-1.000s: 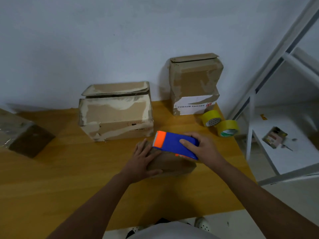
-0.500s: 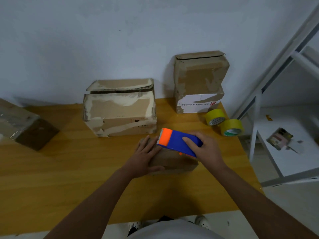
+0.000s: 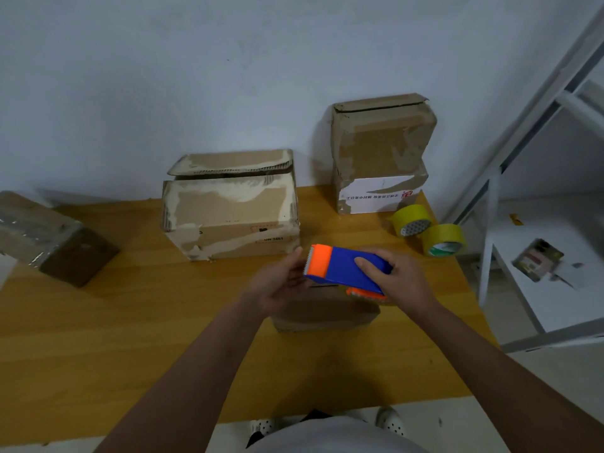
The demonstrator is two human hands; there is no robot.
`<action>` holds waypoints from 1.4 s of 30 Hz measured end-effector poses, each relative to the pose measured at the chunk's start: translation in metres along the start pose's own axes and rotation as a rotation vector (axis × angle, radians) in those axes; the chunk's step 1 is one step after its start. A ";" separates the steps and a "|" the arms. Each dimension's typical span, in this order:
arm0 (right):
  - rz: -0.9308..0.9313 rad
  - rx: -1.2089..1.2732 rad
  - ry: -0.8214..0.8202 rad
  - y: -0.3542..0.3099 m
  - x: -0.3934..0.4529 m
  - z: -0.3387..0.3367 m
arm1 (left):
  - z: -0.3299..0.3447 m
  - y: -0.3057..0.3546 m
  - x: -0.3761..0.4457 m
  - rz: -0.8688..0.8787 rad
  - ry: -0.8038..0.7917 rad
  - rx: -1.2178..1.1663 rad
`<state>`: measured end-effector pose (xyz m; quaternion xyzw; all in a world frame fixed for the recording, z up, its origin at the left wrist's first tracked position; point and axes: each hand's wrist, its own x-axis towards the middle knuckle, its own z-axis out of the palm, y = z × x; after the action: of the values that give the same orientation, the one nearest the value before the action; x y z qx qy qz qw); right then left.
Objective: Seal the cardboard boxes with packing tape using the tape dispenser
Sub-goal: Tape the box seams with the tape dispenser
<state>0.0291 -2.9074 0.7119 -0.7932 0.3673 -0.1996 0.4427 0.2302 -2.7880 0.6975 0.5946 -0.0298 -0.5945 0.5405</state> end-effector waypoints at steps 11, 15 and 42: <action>-0.069 -0.104 -0.183 -0.005 0.011 -0.011 | -0.008 -0.013 0.008 0.054 0.015 0.001; -0.071 -0.118 -0.285 -0.013 0.017 -0.012 | -0.010 -0.020 0.011 0.105 0.113 0.077; -0.062 -0.419 -0.379 -0.019 0.033 -0.014 | -0.085 -0.028 -0.024 0.273 0.324 0.041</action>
<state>0.0495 -2.9341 0.7355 -0.9016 0.2865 0.0192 0.3236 0.2686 -2.7086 0.6695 0.6838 -0.0350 -0.4115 0.6015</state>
